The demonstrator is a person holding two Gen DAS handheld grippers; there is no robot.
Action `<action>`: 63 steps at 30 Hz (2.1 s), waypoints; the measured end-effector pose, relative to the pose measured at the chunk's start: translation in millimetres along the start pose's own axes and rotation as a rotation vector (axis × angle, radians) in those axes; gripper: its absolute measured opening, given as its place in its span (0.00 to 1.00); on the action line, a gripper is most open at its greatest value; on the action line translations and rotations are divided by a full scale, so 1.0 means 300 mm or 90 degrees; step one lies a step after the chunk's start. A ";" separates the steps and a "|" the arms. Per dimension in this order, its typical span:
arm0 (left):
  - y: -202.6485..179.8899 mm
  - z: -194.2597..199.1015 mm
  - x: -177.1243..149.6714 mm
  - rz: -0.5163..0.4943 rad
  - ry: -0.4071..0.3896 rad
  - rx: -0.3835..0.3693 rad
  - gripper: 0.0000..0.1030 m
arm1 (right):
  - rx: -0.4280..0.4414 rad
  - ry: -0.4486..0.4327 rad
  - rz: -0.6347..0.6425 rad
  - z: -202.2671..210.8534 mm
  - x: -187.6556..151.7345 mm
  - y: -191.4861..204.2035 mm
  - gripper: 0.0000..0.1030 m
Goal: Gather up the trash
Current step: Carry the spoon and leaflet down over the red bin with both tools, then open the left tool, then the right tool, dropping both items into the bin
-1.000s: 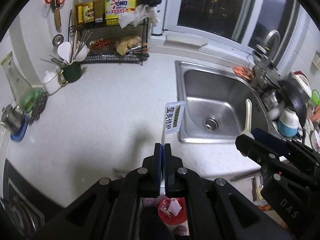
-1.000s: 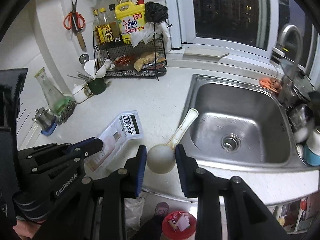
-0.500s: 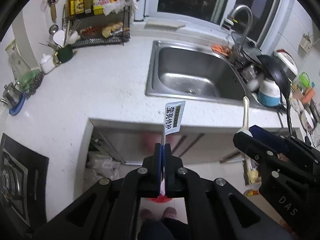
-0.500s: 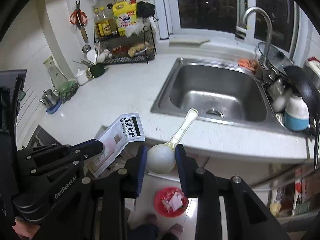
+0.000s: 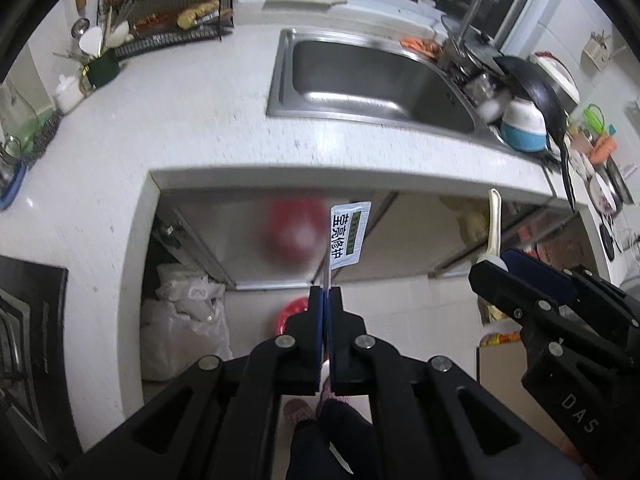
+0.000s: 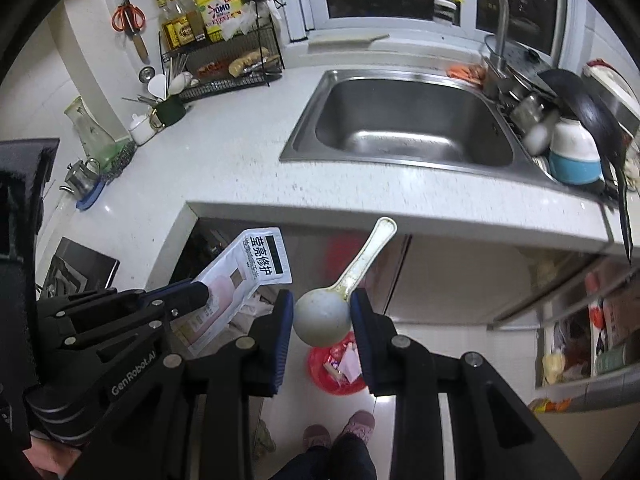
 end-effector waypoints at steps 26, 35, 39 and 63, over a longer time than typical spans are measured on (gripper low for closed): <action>0.200 -0.900 -0.360 0.030 0.107 0.017 0.01 | 0.033 0.093 -0.002 -0.745 -0.509 -0.109 0.27; 0.277 -1.365 -0.529 0.034 0.147 0.004 0.01 | 0.030 0.113 0.013 -1.158 -0.772 -0.170 0.27; 0.300 -1.482 -0.564 0.044 0.151 0.011 0.07 | 0.036 0.131 0.017 -1.276 -0.846 -0.168 0.27; 0.497 -1.469 -0.585 0.112 0.102 0.100 0.88 | 0.090 0.150 0.101 -1.331 -0.909 -0.086 0.27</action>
Point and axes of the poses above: each gripper's, at about its wrist camera, not at the fingertips, and z roughly against the way its jaws point, y to its left, x to its top, the point moved 5 cm from there along -z, roughly the way its jaws point, and after that the axes turned 14 degrees about z, right-handed, at the moved point
